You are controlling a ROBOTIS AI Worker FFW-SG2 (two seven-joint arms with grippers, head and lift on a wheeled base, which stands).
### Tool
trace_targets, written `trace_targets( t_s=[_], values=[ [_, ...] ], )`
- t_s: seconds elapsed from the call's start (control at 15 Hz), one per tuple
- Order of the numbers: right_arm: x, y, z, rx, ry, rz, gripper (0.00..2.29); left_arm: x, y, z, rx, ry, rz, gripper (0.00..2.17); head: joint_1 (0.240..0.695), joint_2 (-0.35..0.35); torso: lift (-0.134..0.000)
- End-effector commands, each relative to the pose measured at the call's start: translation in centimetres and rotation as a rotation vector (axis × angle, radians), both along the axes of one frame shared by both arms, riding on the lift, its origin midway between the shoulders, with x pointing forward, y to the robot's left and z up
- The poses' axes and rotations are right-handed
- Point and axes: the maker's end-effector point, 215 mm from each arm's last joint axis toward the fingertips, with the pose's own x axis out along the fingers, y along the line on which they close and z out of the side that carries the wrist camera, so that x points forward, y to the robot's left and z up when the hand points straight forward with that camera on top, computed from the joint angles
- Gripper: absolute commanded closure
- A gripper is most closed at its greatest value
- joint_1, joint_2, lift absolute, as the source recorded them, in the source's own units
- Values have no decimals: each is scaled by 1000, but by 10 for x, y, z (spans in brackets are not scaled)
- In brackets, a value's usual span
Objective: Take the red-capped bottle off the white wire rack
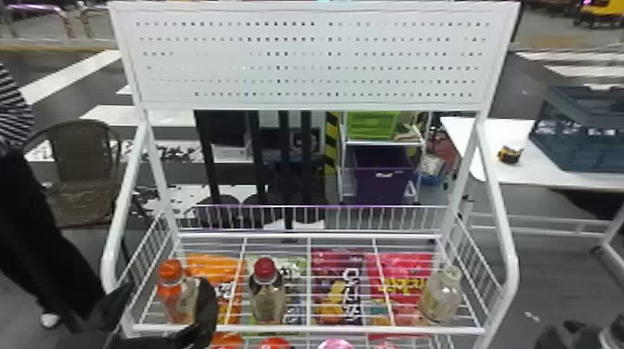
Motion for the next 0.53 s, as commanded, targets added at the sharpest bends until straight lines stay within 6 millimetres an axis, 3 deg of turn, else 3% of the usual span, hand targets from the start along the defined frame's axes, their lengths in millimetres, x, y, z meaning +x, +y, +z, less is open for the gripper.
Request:
trace_targets(
  t_s=[0.0, 0.47],
  values=[
    [0, 0, 0, 1, 0, -1, 576, 0, 0, 1, 0, -1, 0, 39, 499, 0, 0],
    [-1, 1, 1, 1, -3, 1, 576, 0, -1, 5, 0, -3, -4, 39, 499, 0, 0]
  ],
)
